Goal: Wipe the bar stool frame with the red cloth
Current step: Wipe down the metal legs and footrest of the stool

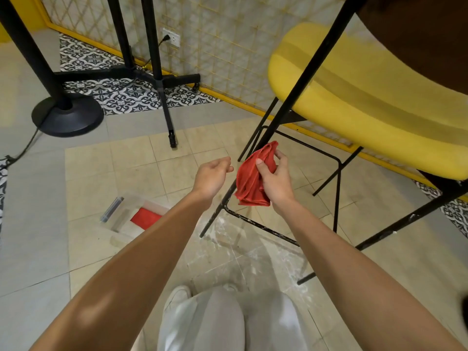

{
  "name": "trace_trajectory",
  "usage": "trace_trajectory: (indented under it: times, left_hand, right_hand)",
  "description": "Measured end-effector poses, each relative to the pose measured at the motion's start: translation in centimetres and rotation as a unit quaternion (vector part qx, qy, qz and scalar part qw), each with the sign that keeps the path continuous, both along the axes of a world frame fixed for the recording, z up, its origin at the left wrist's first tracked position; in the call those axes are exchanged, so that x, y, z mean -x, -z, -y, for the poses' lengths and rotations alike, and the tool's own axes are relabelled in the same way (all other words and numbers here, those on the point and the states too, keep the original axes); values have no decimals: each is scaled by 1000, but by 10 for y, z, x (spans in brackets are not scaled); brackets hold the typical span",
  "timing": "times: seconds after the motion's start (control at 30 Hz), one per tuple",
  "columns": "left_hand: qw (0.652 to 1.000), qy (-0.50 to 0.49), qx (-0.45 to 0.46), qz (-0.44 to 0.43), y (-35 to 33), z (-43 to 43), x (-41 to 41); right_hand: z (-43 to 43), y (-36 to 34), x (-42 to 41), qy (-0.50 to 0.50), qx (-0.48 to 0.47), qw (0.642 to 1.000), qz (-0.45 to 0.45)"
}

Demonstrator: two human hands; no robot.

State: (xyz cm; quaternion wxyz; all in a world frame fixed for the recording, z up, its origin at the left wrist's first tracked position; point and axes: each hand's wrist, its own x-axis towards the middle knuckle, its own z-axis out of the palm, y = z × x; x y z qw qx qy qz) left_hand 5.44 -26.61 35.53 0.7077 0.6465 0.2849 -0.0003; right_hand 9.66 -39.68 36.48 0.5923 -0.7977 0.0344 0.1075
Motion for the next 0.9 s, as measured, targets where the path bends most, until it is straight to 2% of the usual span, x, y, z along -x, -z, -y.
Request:
trace_trajectory:
  times: [0.17, 0.27, 0.37, 0.53, 0.8, 0.9]
  left_hand:
    - [1000, -11, 6, -4, 11, -4, -6]
    - [1000, -15, 8, -14, 17, -6, -12]
    - [1000, -18, -4, -19, 22, -6, -16]
    - [1000, -27, 0, -10, 25, -4, -24]
    - [1000, -11, -8, 8, 34, 4, -25]
    - [1000, -4, -16, 8, 36, 5, -26]
  right_hand:
    - [-22, 15, -8, 52, 101, 993, 40]
    - [-24, 28, -3, 36, 141, 989, 37]
    - [-19, 33, 1, 23, 128, 990, 48]
    - [-15, 32, -9, 42, 105, 983, 142]
    - [-19, 39, -8, 22, 120, 990, 76]
    - [-12, 37, -10, 16, 128, 987, 94]
